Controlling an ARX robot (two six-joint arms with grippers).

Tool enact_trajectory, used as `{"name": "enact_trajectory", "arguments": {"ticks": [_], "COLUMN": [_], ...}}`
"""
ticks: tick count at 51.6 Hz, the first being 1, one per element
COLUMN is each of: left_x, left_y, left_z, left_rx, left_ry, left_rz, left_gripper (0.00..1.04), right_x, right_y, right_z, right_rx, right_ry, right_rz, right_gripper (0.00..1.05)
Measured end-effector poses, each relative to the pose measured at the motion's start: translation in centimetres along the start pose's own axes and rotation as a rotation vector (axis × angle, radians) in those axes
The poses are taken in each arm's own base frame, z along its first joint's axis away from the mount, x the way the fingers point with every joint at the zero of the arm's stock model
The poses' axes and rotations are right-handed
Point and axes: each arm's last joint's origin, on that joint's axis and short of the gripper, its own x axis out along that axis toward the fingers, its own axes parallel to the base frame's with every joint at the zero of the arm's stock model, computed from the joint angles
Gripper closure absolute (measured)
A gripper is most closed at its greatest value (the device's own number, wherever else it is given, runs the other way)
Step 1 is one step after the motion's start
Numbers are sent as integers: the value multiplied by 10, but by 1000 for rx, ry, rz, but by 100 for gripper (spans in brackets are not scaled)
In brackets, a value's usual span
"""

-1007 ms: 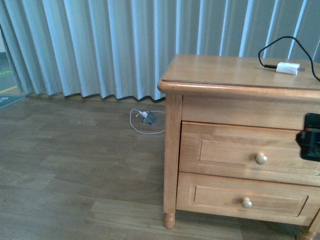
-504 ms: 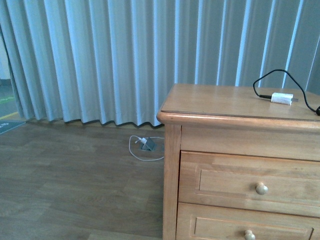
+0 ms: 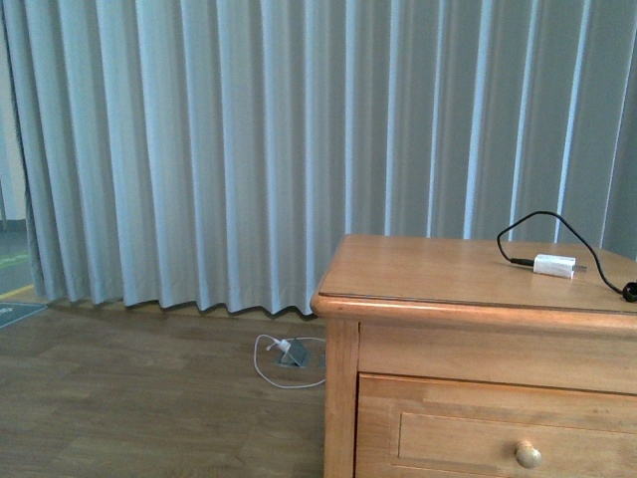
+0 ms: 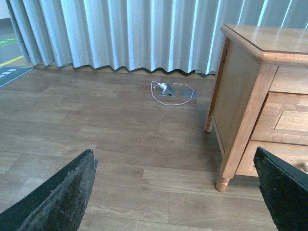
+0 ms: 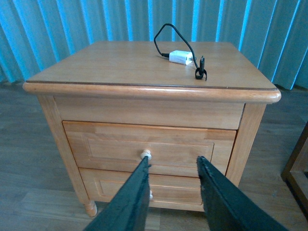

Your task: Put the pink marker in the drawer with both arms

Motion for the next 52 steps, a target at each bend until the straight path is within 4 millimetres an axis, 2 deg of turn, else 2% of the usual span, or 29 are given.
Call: {"name": "enact_trajectory", "arguments": {"ticks": [9, 20, 52], "left_x": [0, 0, 0], "left_y": [0, 0, 0], "left_z": [0, 0, 0], "left_rx": [0, 0, 0], "left_ry": [0, 0, 0], "left_rz": [0, 0, 0], "left_gripper": [6, 6, 6], "right_x": [-8, -17, -31], "right_y": [0, 0, 0], "right_z": [-11, -24, -43], "right_rx": [-7, -7, -7], "right_ry": [-10, -6, -18], "right_rz": [0, 0, 1], "right_gripper": [104, 103, 103]}}
